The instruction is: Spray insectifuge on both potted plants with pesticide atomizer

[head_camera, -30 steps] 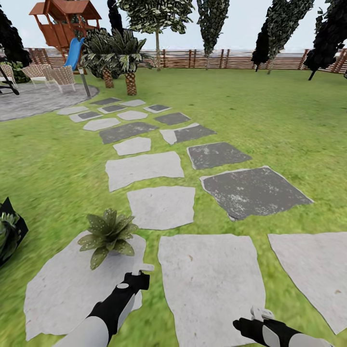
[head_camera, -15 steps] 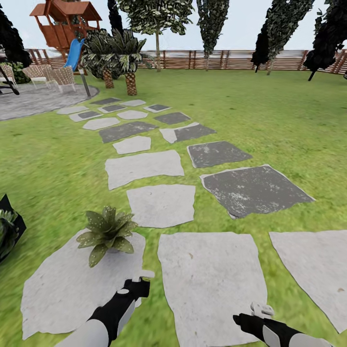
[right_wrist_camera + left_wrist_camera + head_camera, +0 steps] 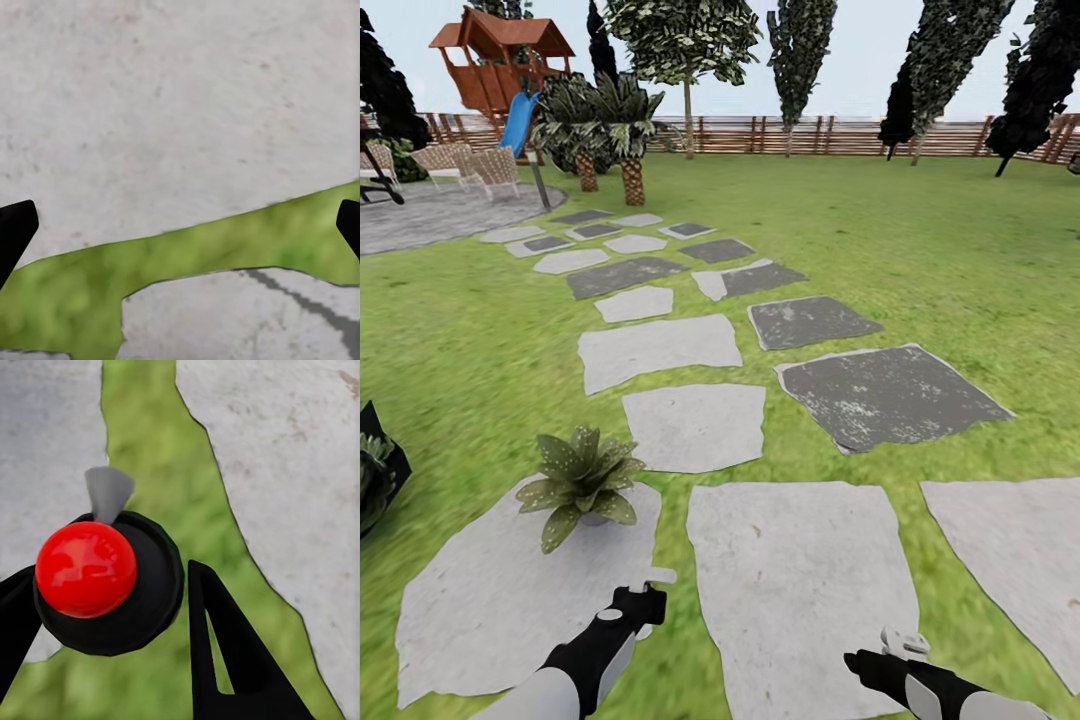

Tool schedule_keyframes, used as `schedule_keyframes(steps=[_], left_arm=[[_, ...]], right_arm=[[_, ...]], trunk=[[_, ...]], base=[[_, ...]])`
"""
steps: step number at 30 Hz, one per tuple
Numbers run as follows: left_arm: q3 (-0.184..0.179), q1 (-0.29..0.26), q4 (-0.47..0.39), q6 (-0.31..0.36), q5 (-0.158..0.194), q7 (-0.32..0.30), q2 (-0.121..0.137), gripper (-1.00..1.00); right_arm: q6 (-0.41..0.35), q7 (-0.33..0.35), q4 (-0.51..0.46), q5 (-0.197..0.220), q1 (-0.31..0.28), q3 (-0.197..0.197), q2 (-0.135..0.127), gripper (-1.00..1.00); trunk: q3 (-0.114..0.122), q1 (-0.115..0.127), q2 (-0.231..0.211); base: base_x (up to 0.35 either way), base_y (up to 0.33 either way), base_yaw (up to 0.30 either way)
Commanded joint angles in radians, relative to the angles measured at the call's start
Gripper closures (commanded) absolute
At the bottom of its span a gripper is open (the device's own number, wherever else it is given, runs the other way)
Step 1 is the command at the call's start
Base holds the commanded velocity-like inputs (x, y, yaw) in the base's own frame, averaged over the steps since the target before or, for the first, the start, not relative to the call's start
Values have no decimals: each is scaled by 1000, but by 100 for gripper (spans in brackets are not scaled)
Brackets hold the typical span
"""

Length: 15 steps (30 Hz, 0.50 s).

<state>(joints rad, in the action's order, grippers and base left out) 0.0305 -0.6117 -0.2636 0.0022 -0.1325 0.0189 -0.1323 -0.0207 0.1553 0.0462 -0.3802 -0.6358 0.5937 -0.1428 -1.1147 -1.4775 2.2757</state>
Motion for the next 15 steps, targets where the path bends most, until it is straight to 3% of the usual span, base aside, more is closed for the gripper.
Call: schedule_keyframes(steps=[1, 15], left_arm=[[3, 0, -1, 0, -10, 2, -1, 100], [2, 0, -2, -1, -10, 1, -3, 100]], right_arm=[[-2, 3, 1, -8, -1, 9, -1, -100], [-1, 5, 1, -8, -1, 11, -1, -100]], trunk=[[-2, -4, 8], [-24, -57, 106]], base=[[0, 0, 0], [0, 0, 0]])
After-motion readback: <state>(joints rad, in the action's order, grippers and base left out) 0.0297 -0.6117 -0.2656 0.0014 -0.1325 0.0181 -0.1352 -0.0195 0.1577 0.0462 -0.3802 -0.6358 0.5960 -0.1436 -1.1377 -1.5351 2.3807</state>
